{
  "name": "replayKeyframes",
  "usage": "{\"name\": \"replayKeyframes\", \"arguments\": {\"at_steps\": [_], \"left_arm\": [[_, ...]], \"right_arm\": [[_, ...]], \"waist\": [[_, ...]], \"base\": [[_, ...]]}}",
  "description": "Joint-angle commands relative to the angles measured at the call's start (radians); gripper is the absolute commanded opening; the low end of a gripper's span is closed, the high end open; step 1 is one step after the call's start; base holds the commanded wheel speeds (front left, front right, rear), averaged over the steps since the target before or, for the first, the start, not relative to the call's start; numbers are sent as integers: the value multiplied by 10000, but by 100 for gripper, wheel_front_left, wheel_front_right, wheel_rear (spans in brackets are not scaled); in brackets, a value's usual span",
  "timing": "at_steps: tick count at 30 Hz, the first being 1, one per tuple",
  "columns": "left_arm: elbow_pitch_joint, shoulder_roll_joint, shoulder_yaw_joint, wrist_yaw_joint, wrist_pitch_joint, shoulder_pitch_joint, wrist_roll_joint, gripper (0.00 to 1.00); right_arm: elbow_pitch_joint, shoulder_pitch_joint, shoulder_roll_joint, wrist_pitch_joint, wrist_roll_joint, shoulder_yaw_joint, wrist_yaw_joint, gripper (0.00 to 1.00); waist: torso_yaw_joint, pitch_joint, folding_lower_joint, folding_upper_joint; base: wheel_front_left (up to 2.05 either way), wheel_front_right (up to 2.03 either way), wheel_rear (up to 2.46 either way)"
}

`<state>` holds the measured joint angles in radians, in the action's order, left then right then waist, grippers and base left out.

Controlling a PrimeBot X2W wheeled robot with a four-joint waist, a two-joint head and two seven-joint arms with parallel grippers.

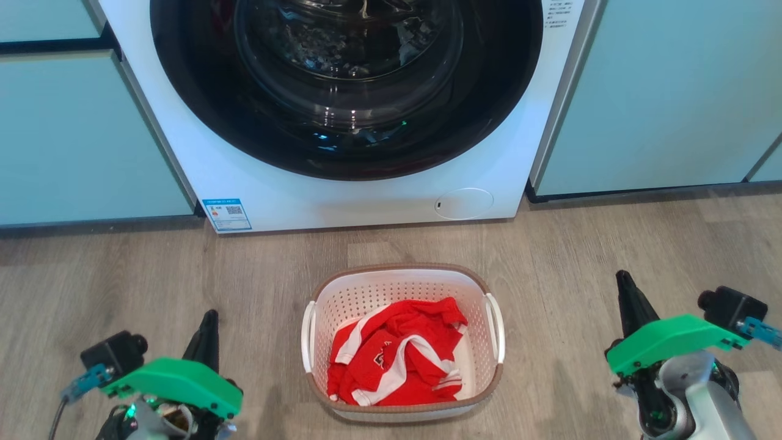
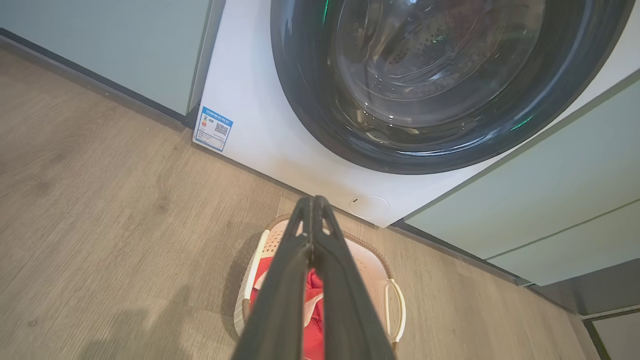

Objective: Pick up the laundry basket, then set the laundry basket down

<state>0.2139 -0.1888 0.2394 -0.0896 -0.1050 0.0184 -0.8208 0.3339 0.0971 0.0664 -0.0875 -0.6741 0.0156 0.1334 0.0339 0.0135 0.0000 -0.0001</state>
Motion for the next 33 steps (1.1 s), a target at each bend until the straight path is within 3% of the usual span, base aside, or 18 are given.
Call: {"name": "replayKeyframes", "arguments": {"at_steps": [1,33], "left_arm": [[-242,-44,-412,96,80,-534,-336,0],[-22,479,-1599,949,870,-821,-3454,0]], "right_arm": [[-407,360,-24,122,-407,-63,-10,0],[-603,259,-80,889,-4024,-565,-17,0]], "waist": [[-10,-5,0,0],[-143,-70,0,0]], "base": [[0,0,0],[0,0,0]]}}
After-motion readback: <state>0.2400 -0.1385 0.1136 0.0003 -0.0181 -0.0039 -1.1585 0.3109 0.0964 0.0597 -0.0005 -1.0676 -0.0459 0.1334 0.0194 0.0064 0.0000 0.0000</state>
